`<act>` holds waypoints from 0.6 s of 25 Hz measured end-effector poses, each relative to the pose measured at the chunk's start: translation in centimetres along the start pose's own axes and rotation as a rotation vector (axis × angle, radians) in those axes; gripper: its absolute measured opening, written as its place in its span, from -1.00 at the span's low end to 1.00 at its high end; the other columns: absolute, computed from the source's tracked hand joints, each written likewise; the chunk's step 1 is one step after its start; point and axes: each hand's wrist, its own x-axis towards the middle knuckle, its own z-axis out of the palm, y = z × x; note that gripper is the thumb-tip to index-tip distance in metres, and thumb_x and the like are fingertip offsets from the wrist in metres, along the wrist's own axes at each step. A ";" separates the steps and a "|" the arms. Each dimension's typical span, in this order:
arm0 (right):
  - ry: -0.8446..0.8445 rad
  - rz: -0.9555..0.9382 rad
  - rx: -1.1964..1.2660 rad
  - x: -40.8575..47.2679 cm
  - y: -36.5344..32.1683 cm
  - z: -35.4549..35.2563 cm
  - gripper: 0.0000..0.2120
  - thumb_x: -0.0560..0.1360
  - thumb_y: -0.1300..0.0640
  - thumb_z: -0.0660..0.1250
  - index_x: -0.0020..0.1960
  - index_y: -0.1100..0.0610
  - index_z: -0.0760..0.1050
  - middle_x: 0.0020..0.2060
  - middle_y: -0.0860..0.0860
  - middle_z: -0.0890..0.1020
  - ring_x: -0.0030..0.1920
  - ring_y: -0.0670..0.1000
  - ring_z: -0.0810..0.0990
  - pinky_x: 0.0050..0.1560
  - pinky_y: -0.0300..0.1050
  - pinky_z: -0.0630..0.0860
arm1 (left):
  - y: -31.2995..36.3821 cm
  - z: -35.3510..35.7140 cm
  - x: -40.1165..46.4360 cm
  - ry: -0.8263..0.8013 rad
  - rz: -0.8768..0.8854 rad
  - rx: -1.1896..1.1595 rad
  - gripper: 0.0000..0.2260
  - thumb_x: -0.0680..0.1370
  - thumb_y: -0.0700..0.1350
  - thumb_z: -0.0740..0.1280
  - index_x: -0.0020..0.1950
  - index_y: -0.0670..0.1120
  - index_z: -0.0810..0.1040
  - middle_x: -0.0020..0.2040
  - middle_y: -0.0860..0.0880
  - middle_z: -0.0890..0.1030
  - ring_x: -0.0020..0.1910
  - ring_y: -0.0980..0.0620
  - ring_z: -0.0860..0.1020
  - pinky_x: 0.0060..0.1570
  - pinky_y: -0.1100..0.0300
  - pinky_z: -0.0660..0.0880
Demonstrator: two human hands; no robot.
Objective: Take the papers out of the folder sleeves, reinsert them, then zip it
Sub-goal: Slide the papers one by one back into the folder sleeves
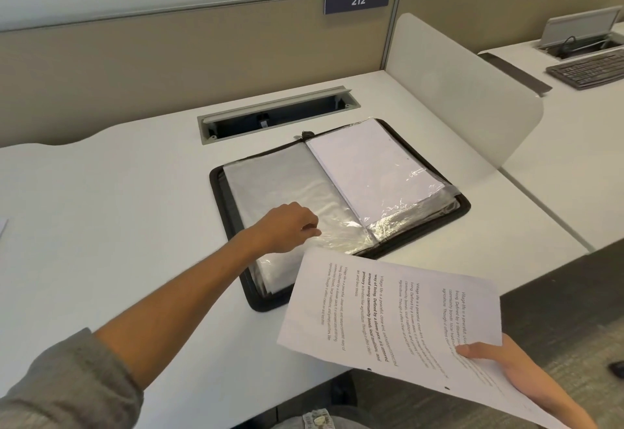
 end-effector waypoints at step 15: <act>0.354 -0.047 0.301 -1.0 0.6 3.6 -0.82 0.48 0.40 0.31 0.02 0.20 0.53 0.04 0.20 0.60 -0.01 0.17 0.54 0.06 0.09 0.44 | -1.1 0.5 -3.4 -0.030 0.264 0.513 -0.71 0.52 -0.35 0.17 0.14 -0.09 0.52 0.12 0.02 0.48 0.10 0.01 0.47 -0.28 0.15 0.37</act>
